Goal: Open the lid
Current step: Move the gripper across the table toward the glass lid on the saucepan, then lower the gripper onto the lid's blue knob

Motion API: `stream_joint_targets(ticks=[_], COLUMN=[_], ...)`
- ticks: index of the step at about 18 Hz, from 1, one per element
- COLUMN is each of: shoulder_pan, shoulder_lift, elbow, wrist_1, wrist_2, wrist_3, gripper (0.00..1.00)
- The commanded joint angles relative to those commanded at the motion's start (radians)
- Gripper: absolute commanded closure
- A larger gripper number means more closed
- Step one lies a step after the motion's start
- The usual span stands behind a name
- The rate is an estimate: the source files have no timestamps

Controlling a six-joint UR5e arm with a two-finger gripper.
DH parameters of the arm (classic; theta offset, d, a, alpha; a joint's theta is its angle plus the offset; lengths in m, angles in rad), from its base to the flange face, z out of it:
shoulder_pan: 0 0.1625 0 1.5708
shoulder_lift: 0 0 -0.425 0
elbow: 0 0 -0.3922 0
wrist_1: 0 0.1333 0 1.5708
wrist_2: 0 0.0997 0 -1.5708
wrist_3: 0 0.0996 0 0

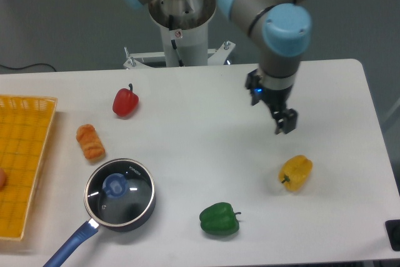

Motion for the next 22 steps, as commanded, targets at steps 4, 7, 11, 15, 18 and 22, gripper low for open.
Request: stream_joint_targets(ticks=[4, 7, 11, 15, 18, 22], shoulder_pan=[-0.146, -0.238, -0.344, -0.405, -0.419, -0.43], shoulder_lift=[0.009, 0.002, -0.067, -0.135, -0.15, -0.175], elbow=[0.0, 0.021, 0.087, 0.138, 0.146, 0.147], wrist_1=[0.003, 0.009, 0.011, 0.014, 0.035, 0.078], wrist_2=[0.003, 0.005, 0.057, 0.074, 0.072, 0.071], wrist_3=[-0.147, -0.194, -0.188, -0.191, -0.185, -0.192], gripper=[0.0, 0.0, 0.0, 0.0, 0.0, 0.0])
